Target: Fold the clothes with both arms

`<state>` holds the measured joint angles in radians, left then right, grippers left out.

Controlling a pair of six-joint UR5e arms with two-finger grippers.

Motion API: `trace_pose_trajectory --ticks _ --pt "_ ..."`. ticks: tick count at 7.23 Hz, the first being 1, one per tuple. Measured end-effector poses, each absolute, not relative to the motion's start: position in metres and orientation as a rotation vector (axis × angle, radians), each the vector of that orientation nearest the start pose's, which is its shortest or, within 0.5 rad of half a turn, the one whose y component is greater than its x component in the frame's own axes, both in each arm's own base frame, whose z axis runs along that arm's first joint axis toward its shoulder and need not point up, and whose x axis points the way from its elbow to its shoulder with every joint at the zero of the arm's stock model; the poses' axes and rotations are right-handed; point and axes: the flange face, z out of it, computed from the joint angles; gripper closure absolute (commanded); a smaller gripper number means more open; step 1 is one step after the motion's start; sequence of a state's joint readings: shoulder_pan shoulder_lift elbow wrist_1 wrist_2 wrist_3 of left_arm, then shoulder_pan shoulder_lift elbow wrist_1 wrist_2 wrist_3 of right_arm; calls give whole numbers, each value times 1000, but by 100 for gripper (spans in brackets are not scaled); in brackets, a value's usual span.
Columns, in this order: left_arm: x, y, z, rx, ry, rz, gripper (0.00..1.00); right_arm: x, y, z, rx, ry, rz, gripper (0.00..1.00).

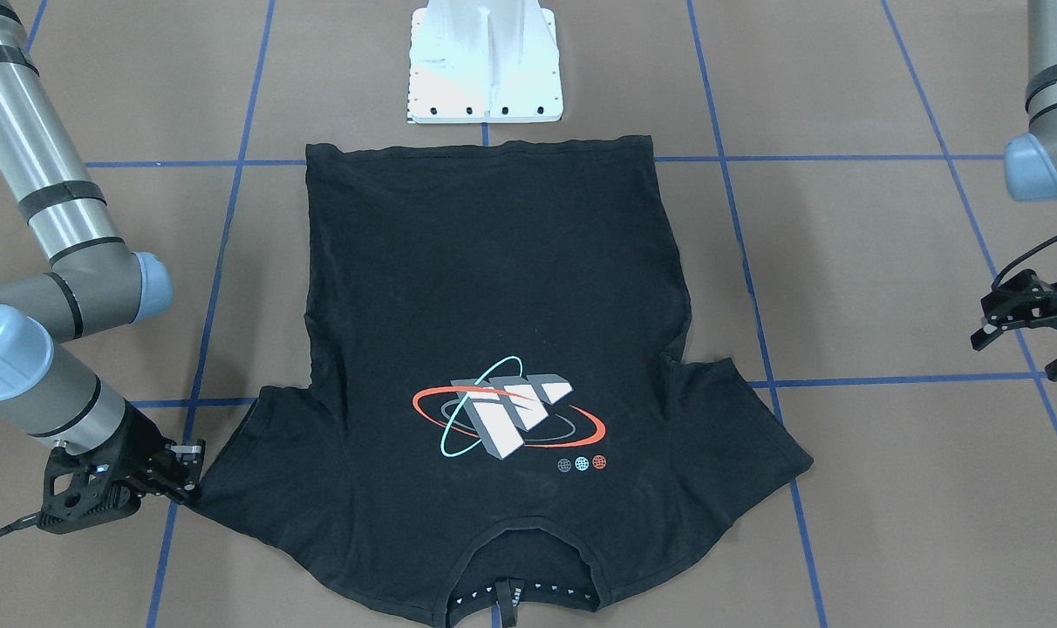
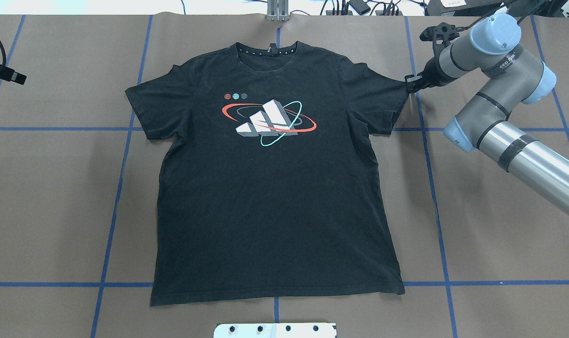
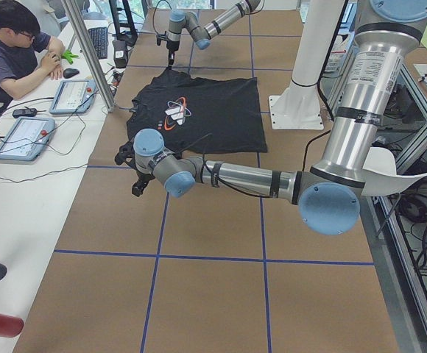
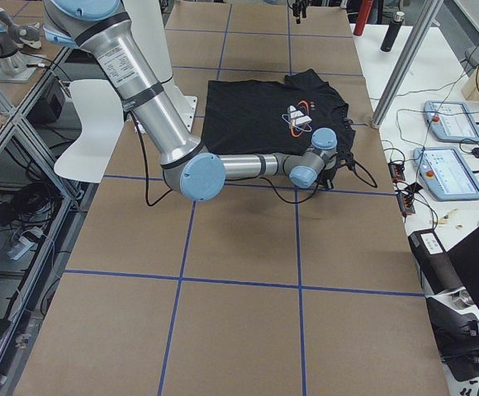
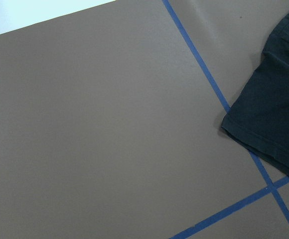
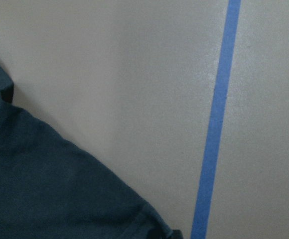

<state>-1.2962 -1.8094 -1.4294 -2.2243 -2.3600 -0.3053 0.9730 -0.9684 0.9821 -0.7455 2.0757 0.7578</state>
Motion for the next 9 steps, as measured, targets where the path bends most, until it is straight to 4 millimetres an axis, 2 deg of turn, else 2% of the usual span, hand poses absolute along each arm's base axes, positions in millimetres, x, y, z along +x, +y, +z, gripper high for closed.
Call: trace_pose_trajectory --ticks 3,5,7,9 --pt "106 -605 522 464 922 267 0 -356 -686 481 357 -888 -57 100" --pt "106 -605 521 465 922 268 0 -361 -692 458 371 -907 -50 100" --pt "106 -605 521 466 923 268 0 -383 -694 416 358 -948 -14 100" --pt "105 -605 521 465 923 268 0 -417 -690 350 309 -958 28 100"
